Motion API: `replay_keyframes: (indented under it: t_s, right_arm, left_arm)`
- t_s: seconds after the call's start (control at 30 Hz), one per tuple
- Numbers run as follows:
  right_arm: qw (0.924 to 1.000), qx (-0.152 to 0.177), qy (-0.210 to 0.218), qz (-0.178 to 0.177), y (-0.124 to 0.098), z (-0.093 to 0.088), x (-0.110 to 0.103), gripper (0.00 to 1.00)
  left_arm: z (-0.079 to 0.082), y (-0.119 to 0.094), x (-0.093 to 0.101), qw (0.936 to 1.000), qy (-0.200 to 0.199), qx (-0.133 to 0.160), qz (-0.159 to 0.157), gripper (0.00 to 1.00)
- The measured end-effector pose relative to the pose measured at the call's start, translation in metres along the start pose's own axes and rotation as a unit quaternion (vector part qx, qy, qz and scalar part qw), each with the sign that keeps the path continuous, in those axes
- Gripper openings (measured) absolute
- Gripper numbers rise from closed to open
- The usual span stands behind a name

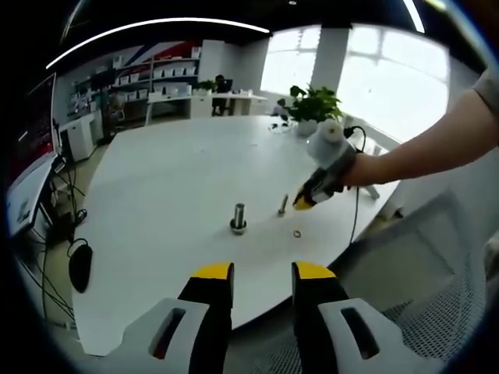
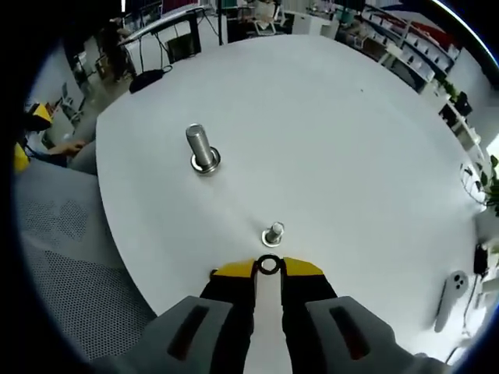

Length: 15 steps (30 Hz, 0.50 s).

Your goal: Place the washer onto the threaded stud by aligning its center hole with the stud, sliding it down to the base, and recovering from edge contact or off-axis alignment until the washer reaches the visible bottom stop.

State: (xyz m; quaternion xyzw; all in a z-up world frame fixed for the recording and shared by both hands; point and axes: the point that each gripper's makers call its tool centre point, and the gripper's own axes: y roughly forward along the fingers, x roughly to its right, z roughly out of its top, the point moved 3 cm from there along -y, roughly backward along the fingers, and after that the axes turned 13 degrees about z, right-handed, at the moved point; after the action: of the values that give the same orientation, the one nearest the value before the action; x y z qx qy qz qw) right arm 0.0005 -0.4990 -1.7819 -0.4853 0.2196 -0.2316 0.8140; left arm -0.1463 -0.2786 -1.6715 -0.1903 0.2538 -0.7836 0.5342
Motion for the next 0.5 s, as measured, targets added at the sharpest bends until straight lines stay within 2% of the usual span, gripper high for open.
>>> replay_keyframes:
  t_s: [0.07, 0.27, 0.5]
  right_arm:
    - [1.0000, 0.002, 0.004, 0.006, -0.002, 0.001, -0.001, 0.13]
    - [0.9998, 0.017, -0.002, -0.004, -0.012, 0.007, -0.003, 0.13]
    - [0.9987, 0.043, -0.019, -0.017, -0.023, 0.025, -0.002, 0.13]
  left_arm:
    - [0.001, 0.000, 0.000, 1.0000, 0.000, 0.002, 0.000, 0.27]
    - [0.002, -0.001, 0.000, 1.0000, -0.001, 0.007, 0.000, 0.27]
    - [0.003, -0.001, 0.000, 1.0000, 0.000, 0.009, -0.002, 0.27]
